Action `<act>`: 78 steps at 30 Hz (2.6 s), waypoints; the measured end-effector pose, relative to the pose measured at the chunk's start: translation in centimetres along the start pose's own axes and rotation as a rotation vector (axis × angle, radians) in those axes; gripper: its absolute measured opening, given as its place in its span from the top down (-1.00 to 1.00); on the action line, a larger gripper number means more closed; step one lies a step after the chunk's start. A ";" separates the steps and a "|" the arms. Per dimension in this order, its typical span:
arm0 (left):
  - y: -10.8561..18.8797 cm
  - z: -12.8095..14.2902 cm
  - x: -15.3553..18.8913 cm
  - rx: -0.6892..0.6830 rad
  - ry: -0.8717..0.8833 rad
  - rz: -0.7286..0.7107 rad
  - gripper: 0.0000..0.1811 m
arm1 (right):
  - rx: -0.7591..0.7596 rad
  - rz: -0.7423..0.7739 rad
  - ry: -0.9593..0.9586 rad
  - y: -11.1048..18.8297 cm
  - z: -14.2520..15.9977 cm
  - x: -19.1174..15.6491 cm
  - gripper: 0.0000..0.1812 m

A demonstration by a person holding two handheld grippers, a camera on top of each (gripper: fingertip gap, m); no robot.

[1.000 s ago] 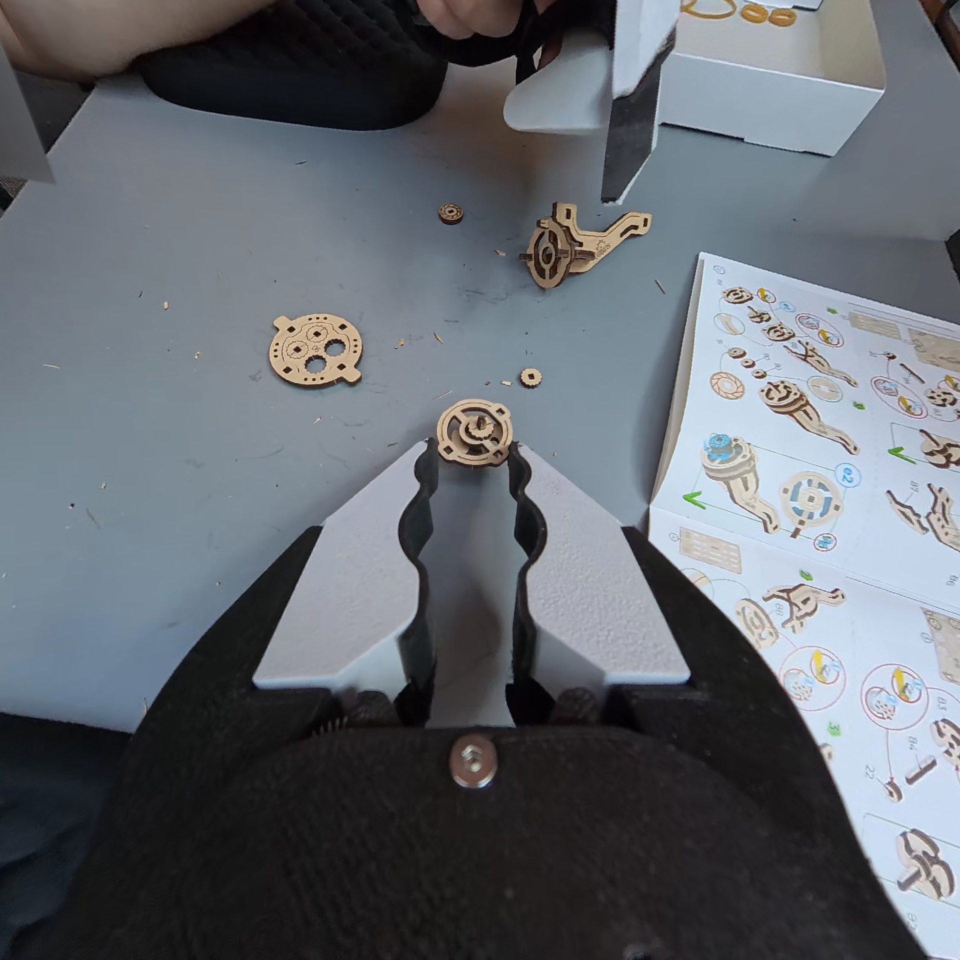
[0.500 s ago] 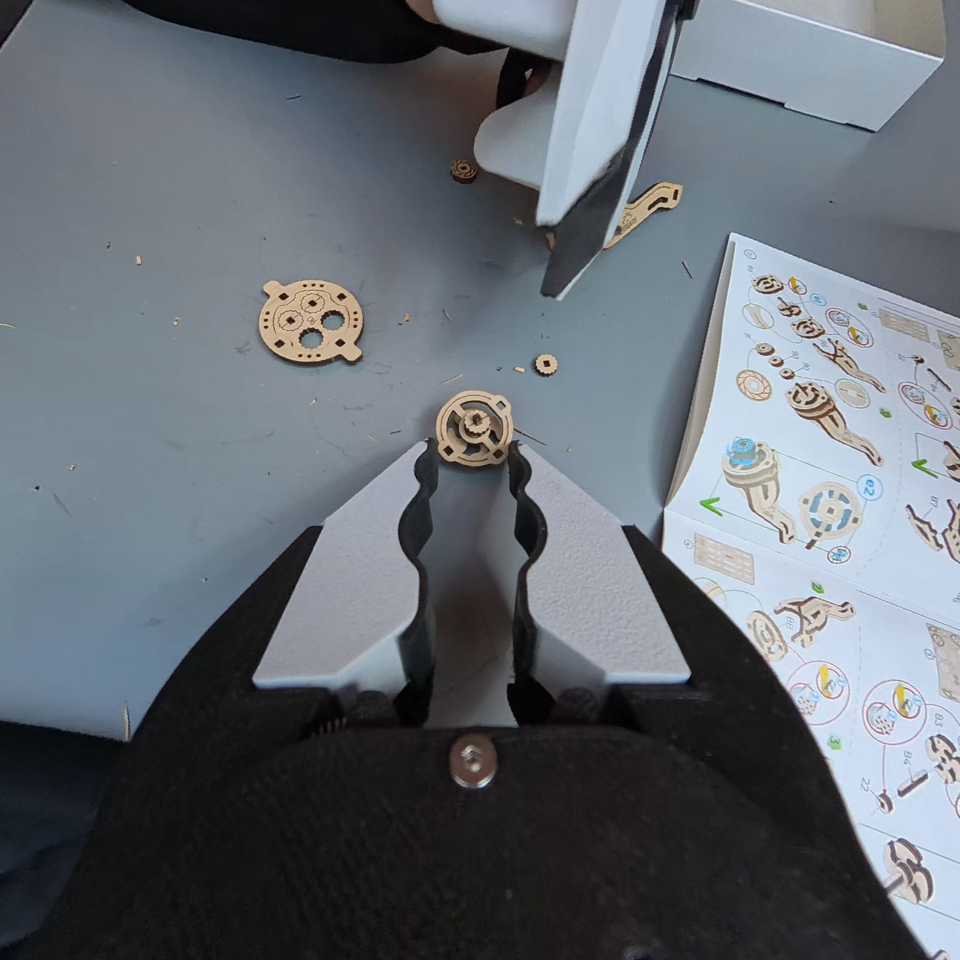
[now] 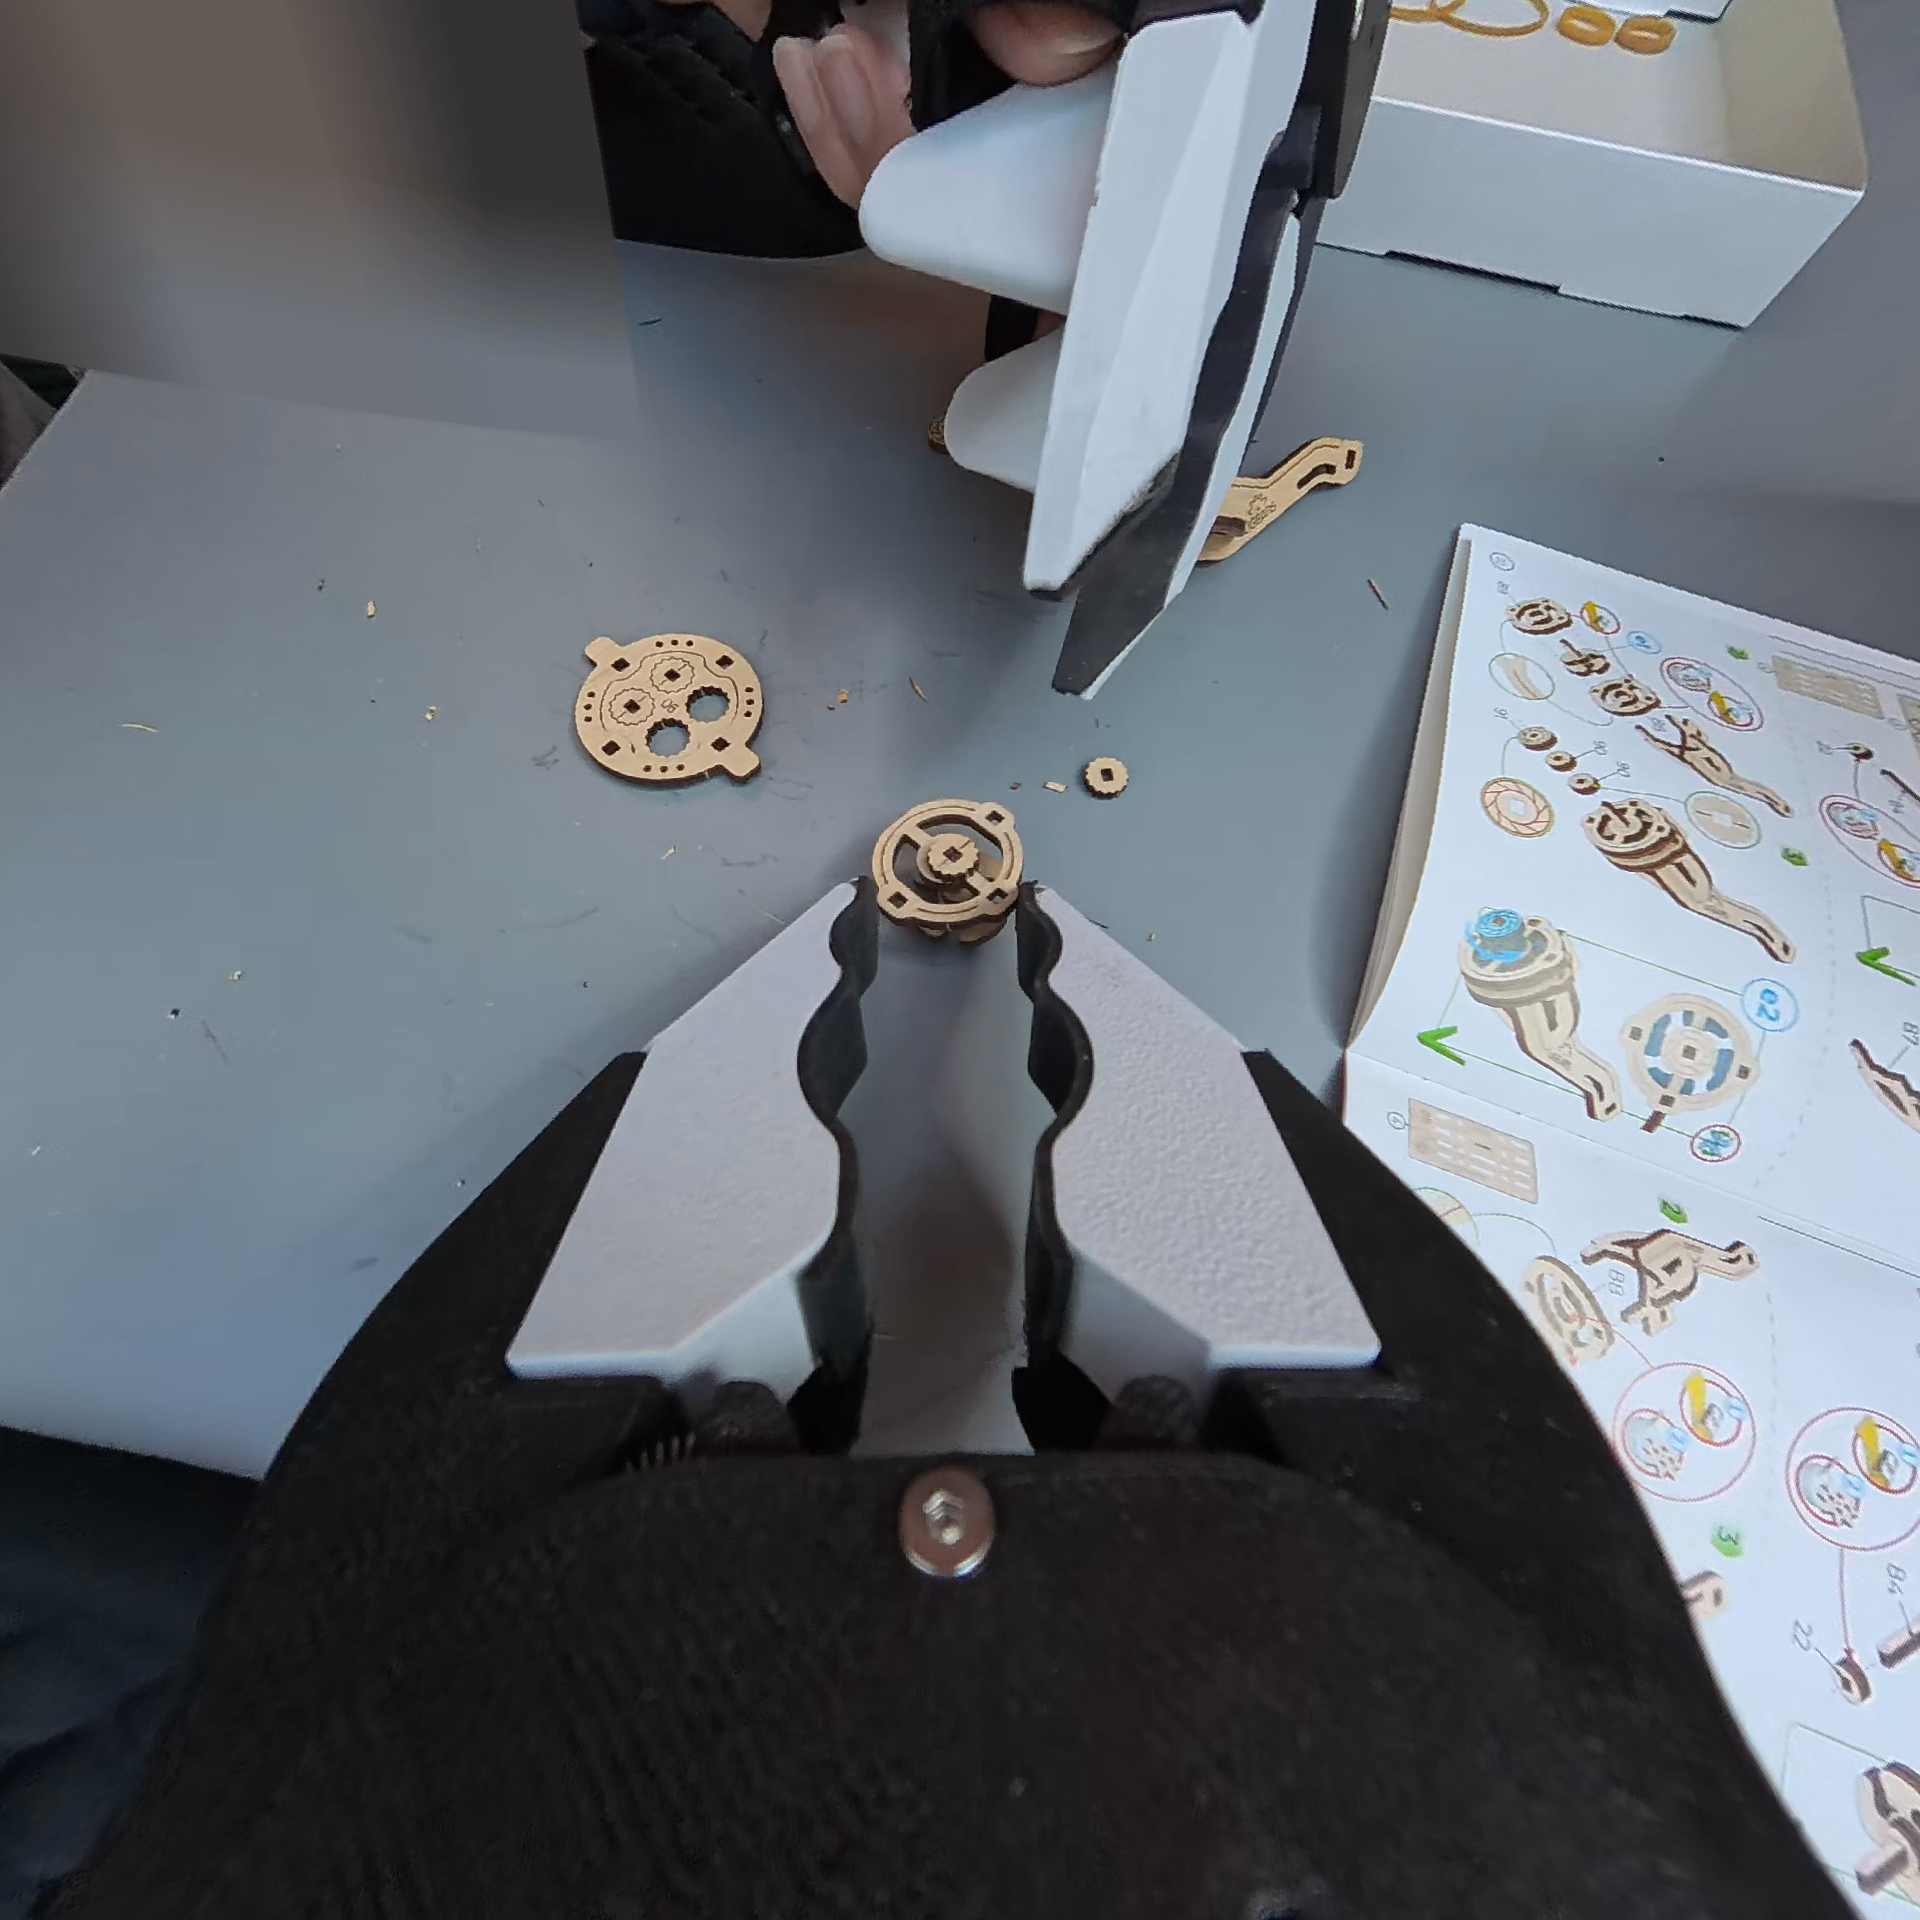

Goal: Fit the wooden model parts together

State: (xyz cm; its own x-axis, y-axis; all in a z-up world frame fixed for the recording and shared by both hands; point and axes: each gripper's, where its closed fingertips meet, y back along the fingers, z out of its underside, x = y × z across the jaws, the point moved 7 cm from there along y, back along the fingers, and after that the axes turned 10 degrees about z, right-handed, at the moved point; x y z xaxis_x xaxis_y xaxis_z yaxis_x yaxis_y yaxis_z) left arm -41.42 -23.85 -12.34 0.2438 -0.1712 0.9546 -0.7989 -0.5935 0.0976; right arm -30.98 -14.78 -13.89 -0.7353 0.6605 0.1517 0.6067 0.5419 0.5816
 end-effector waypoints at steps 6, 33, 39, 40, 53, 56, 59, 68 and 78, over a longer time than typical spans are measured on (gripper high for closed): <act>-0.1 0.1 -0.1 -0.010 0.005 -0.005 0.72 | -0.006 -0.010 -0.004 -0.2 -0.1 -0.1 0.72; 0.0 0.1 -0.1 -0.010 0.010 0.000 0.71 | -0.049 -0.008 -0.004 -0.3 0.4 0.0 0.72; 0.0 0.1 -0.1 -0.011 0.012 0.001 0.71 | -0.056 -0.004 -0.001 -0.3 0.4 -0.1 0.72; 0.0 0.1 -0.1 -0.011 0.012 0.002 0.71 | -0.058 -0.003 -0.001 -0.3 0.4 -0.1 0.72; 0.1 0.1 -0.4 -0.012 0.012 -0.017 0.71 | -0.054 0.006 0.019 -0.3 0.3 -0.2 0.72; 0.1 0.1 -0.4 -0.012 0.008 -0.023 0.71 | -0.050 0.007 0.014 -0.3 0.4 -0.1 0.72; 0.1 0.1 -0.4 -0.011 0.005 -0.028 0.71 | -0.047 0.013 0.018 -0.2 0.5 0.0 0.72; 0.1 0.0 -0.4 -0.005 0.003 -0.032 0.71 | -0.040 0.018 0.011 -0.2 0.5 0.1 0.72; -1.9 0.4 0.1 -0.064 -0.109 -0.097 0.86 | -0.051 0.008 0.010 -0.3 0.4 0.0 0.72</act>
State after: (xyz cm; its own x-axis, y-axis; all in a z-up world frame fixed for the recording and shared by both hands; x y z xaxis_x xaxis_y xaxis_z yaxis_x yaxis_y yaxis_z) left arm -39.66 -23.11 -12.52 0.3771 -0.2021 0.9038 -0.8013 -0.5605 0.2090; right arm -30.99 -14.75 -14.39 -0.7339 0.6590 0.1646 0.5964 0.5091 0.6206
